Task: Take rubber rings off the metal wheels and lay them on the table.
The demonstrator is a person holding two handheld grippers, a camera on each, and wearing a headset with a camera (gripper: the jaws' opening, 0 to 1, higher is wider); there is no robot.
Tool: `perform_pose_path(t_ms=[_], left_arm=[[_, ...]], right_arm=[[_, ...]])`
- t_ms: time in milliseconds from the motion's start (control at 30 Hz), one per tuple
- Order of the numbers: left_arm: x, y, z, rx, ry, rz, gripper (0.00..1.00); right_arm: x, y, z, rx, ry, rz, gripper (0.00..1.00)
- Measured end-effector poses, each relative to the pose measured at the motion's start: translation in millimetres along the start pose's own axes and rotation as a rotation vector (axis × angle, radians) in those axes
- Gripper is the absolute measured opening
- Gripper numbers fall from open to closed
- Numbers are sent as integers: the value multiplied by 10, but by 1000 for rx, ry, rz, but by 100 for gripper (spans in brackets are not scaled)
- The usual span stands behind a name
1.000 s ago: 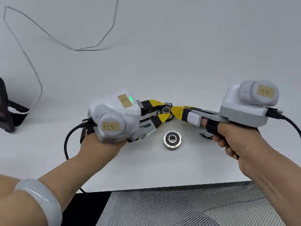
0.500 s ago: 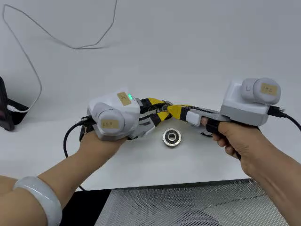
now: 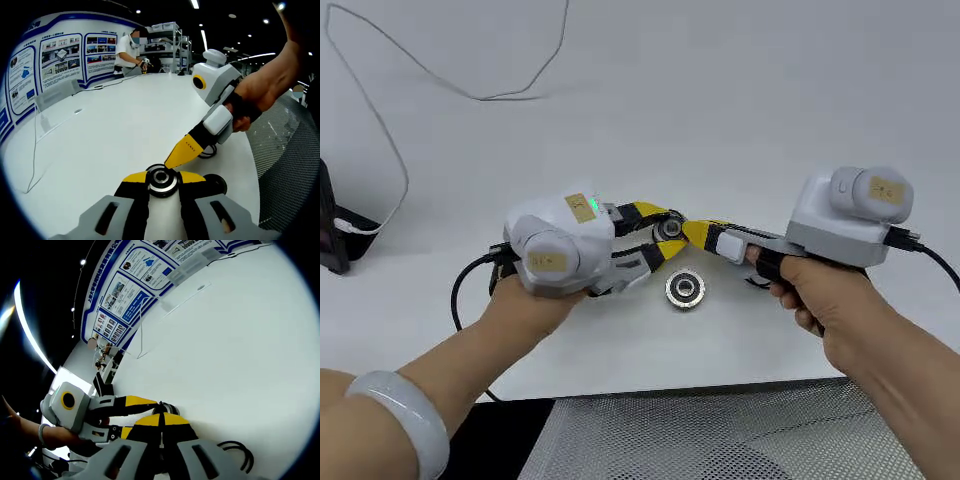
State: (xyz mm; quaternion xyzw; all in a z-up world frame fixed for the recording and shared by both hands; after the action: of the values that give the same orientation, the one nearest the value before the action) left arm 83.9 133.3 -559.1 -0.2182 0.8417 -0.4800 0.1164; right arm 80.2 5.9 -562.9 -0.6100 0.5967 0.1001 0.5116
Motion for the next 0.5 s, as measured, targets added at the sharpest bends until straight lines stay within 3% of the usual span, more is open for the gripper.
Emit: perform_pose_path(t_ms=[333, 500], left_arm=[[-54, -4, -151, 39, -41, -20, 29], [-52, 47, -240, 40, -44, -21, 30]], right_arm=[[-46, -21, 9, 10, -22, 13, 1], [-60, -18, 14, 10, -28, 16, 1]])
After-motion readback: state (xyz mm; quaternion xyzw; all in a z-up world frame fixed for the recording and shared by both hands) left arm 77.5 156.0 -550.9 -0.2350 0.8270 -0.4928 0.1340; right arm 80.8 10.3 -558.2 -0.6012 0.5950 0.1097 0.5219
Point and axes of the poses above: the centre of the closed fingertips' face, and the gripper's own axes: z roughly forward along the fingers, x roughly to its right, y roughly out of its underside, the point moved 8 cm from there along -z, roughly backward along the fingers
